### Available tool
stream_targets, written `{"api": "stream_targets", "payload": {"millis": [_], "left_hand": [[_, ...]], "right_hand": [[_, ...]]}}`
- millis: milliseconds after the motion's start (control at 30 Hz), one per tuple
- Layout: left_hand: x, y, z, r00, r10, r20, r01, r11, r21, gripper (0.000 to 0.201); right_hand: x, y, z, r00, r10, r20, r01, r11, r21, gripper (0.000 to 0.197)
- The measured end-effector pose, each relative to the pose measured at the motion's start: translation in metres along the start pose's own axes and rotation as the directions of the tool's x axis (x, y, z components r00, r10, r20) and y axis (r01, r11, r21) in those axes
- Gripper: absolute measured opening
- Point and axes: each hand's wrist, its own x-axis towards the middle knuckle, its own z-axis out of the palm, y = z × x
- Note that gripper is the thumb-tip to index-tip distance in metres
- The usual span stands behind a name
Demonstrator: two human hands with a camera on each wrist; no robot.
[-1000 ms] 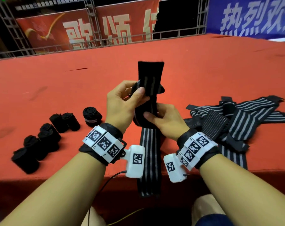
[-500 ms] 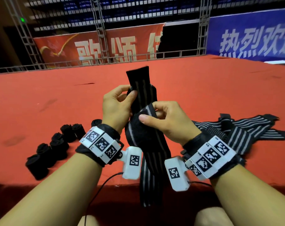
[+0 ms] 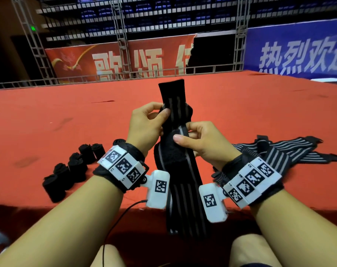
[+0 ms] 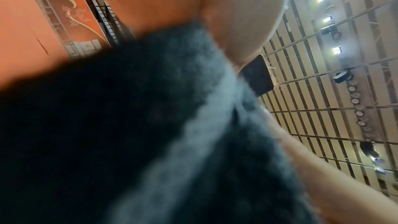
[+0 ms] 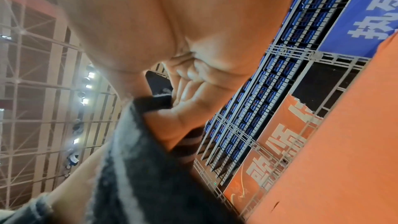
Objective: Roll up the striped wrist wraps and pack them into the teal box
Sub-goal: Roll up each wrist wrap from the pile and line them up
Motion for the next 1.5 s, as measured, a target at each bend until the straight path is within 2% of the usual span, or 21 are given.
{"api": "stream_targets", "payload": {"millis": [133,200,233,300,333,367,467,533,600,733,833,1000,1133,1200,1267,1367,1433,1500], "left_hand": [[-0.006,-0.007,-0.002,1.000,-0.016,0.009,0.016,0.999,0.037,0.015],[-0.007,-0.013,-0.003,0.999,-0.028,0.017,0.027,0.997,0.071,0.014],[-0.006,-0.017,-0.004,0.999,-0.038,0.026,0.035,0.995,0.089,0.012],[-0.005,-0.026,-0.006,0.997,-0.067,0.043,0.062,0.992,0.107,0.010],[-0.005,-0.032,-0.006,0.995,-0.082,0.055,0.076,0.991,0.112,0.011],[-0.006,-0.036,-0.006,0.993,-0.095,0.076,0.086,0.990,0.116,0.012],[-0.006,-0.051,-0.004,0.984,-0.109,0.141,0.092,0.988,0.127,0.013],[-0.005,-0.058,-0.002,0.978,-0.123,0.171,0.103,0.987,0.122,0.014],[-0.004,-0.063,0.000,0.973,-0.135,0.189,0.113,0.986,0.120,0.016],[-0.006,-0.070,0.001,0.958,-0.160,0.238,0.137,0.984,0.110,0.014],[-0.004,-0.084,-0.001,0.958,-0.156,0.242,0.117,0.979,0.166,0.031],[0.001,-0.108,-0.005,0.949,-0.184,0.257,0.121,0.963,0.241,0.038],[0.006,-0.121,-0.003,0.963,-0.178,0.201,0.126,0.961,0.247,0.025],[0.007,-0.123,-0.002,0.970,-0.194,0.148,0.164,0.967,0.197,0.012],[0.009,-0.122,-0.001,0.966,-0.224,0.129,0.210,0.971,0.115,0.011],[0.011,-0.122,-0.001,0.957,-0.220,0.186,0.208,0.975,0.082,0.020],[0.010,-0.121,-0.001,0.942,-0.223,0.250,0.211,0.975,0.074,0.032],[0.006,-0.116,0.001,0.921,-0.272,0.277,0.281,0.960,0.010,0.041]], "right_hand": [[-0.004,0.009,0.002,0.995,0.099,-0.011,-0.099,0.995,-0.010,0.016],[0.000,0.020,-0.003,0.989,0.124,-0.083,-0.141,0.960,-0.241,0.019],[0.003,0.027,-0.006,0.983,0.135,-0.123,-0.174,0.897,-0.406,0.020],[0.005,0.038,-0.012,0.958,0.155,-0.241,-0.278,0.706,-0.651,0.029],[0.004,0.040,-0.014,0.946,0.125,-0.299,-0.305,0.648,-0.697,0.032],[0.003,0.042,-0.015,0.941,0.073,-0.330,-0.296,0.650,-0.700,0.034],[0.005,0.042,-0.015,0.945,-0.092,-0.313,-0.109,0.816,-0.568,0.032],[0.013,0.045,-0.015,0.948,-0.171,-0.268,0.011,0.859,-0.511,0.023],[0.021,0.053,-0.017,0.943,-0.200,-0.266,0.061,0.888,-0.455,0.022],[0.029,0.075,-0.021,0.931,-0.155,-0.330,0.020,0.926,-0.378,0.032],[0.032,0.091,-0.018,0.961,-0.045,-0.274,-0.048,0.946,-0.320,0.045],[0.037,0.105,-0.018,0.959,0.063,-0.275,-0.125,0.970,-0.211,0.051],[0.038,0.109,-0.018,0.973,0.044,-0.228,-0.079,0.986,-0.145,0.049],[0.038,0.105,-0.015,0.983,0.085,-0.162,-0.087,0.996,-0.008,0.046],[0.038,0.102,-0.013,0.987,0.105,-0.122,-0.097,0.993,0.068,0.039],[0.042,0.103,-0.008,0.984,0.084,-0.155,-0.073,0.995,0.071,0.031],[0.046,0.104,-0.003,0.973,0.093,-0.211,-0.074,0.993,0.094,0.035],[0.051,0.106,0.001,0.953,0.108,-0.282,-0.092,0.993,0.071,0.040]]}}
